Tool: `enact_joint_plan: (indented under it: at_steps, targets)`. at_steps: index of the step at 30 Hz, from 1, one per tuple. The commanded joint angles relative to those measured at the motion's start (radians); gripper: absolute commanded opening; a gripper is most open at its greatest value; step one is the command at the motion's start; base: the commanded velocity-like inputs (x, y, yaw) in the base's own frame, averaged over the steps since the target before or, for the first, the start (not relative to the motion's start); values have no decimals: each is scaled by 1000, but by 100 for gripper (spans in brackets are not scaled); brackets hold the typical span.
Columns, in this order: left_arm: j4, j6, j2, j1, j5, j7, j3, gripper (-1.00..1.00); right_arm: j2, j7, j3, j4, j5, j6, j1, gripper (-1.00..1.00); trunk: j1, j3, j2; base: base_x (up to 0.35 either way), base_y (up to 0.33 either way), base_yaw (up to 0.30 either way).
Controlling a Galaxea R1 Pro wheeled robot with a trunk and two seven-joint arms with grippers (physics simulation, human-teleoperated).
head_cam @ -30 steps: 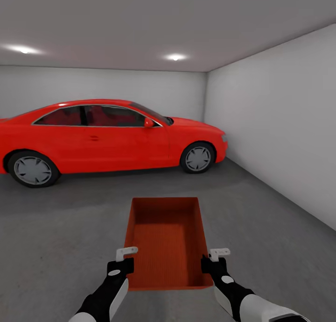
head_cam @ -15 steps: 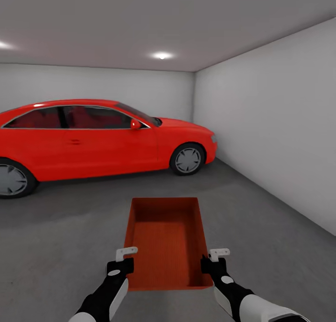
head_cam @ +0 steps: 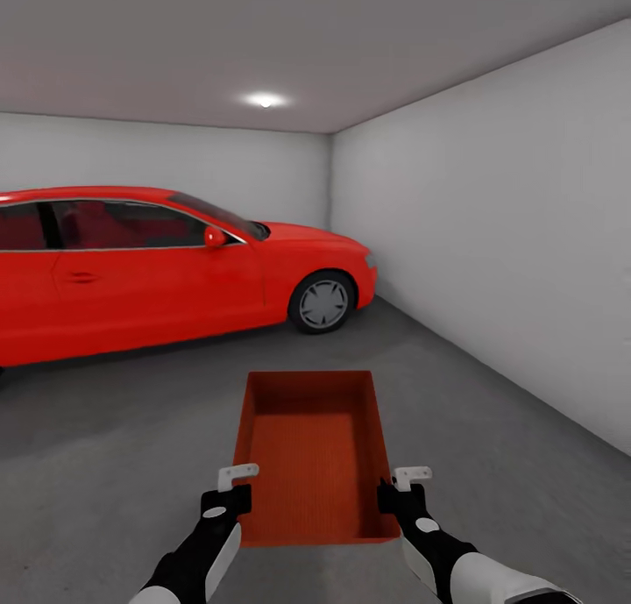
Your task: Move the two storage containers from the living room to the garage. In the garage, place one container on the floor and stack the other container on top of it (either order is fine).
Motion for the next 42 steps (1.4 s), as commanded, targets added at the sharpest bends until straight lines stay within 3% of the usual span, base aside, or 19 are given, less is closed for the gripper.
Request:
enact_joint_plan:
  at_steps: [1,6,15,42]
  targets:
    - [-2,6,2,0,11,8,1,-100,0,-2,-26,-1,-1,-2,-1,-100,1,-1,-1,321,0,-232]
    - [-1,6,1,-1,11,8,1,-100,0,-2,-26,0,-1,-2,-1,-100,1,-1,-1,321,0,-233]
    - [-1,6,1,-1,11,8,0,-100,-3,-1,-26,0,-54,-1,-1,-100,1,-1,-1,322,26,-233]
    - [-5,7,1,0,13,8,1,-100,-3,-1,-24,0,-56,-2,-1,-100,1,-1,-1,322,94,-233]
